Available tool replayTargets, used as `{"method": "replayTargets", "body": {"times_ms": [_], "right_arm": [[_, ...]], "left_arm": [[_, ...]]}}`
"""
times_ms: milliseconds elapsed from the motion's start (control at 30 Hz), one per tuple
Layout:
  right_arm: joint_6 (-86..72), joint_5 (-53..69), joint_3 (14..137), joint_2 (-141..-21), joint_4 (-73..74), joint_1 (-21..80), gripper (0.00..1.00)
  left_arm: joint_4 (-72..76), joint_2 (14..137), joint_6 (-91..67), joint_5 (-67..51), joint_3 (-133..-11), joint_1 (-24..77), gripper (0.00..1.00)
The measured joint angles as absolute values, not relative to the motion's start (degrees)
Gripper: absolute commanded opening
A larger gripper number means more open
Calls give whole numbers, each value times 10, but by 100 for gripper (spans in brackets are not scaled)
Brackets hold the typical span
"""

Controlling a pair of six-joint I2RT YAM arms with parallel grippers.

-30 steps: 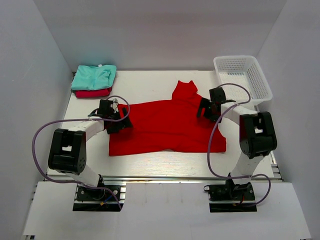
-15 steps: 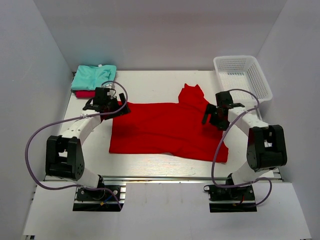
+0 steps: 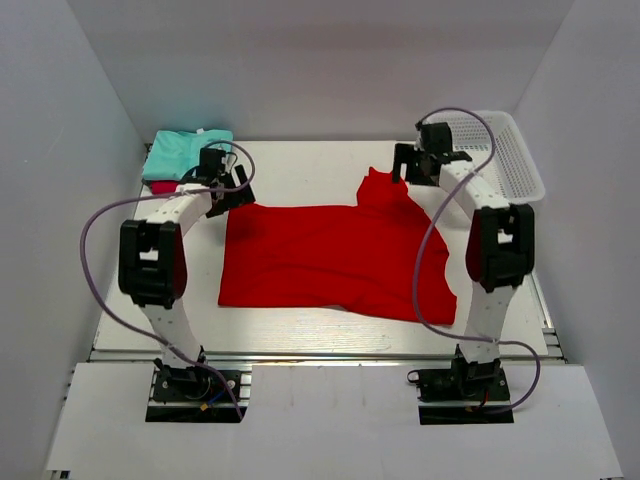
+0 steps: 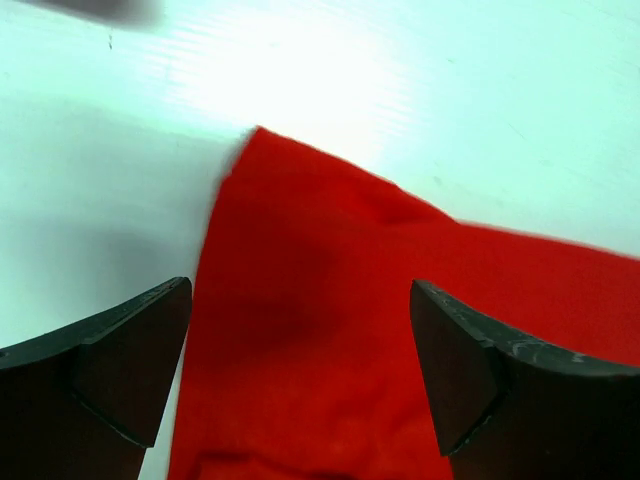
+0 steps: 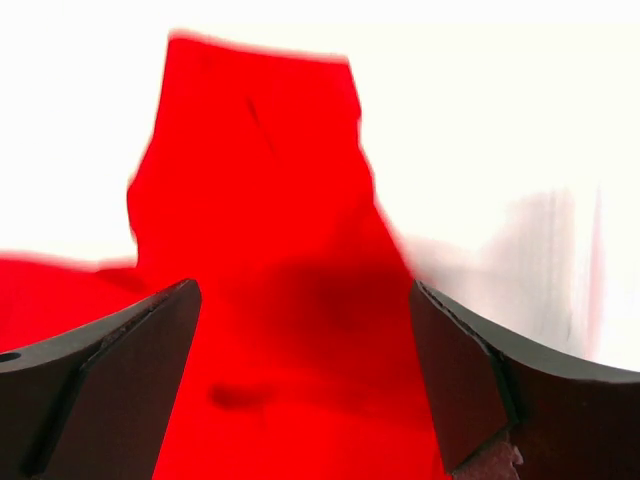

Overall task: Fold and stack the t-shirts
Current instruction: Grap the side of the flattened tshirt furthest away from the robot with both arms

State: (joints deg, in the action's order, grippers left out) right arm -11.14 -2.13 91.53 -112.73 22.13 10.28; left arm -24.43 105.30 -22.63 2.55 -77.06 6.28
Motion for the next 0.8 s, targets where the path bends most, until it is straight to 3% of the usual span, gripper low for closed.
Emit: {"method": "replayTargets", "body": {"times_ms": [133, 367, 467, 500, 567, 600, 633, 700, 733, 767, 800], "right_arm": [[-75, -15, 1011, -1218, 204, 102, 90], [-40, -11, 1139, -1343, 186, 102, 86], [-41, -11, 1151, -1364, 164, 102, 72], [-42, -11, 1151, -1368, 159, 102, 65], [-44, -8, 1151, -1374, 151, 102, 60], [-46, -4, 1151, -1378, 146, 102, 53], [-48, 1, 1153, -1382, 143, 101, 38], [-52, 11, 1154, -1385, 139, 101, 23], [-55, 18, 1154, -1385, 138, 101, 9], [-56, 23, 1154, -1385, 137, 101, 0], [-56, 29, 1154, -1385, 133, 101, 0]], "left_arm": [[-239, 1121, -231, 26, -804, 48, 89], [-217, 1178, -222, 11, -825, 31, 81], [-198, 1187, -218, -12, -826, 31, 67], [-188, 1189, -215, -20, -827, 31, 57], [-173, 1192, -211, -46, -824, 31, 50], [-160, 1195, -208, -60, -819, 31, 42], [-146, 1196, -207, -73, -814, 31, 26], [-129, 1196, -205, -92, -801, 31, 7], [-124, 1196, -204, -99, -797, 31, 0], [-116, 1196, -204, -108, -794, 31, 0], [-114, 1196, -203, -113, -793, 31, 0]]}}
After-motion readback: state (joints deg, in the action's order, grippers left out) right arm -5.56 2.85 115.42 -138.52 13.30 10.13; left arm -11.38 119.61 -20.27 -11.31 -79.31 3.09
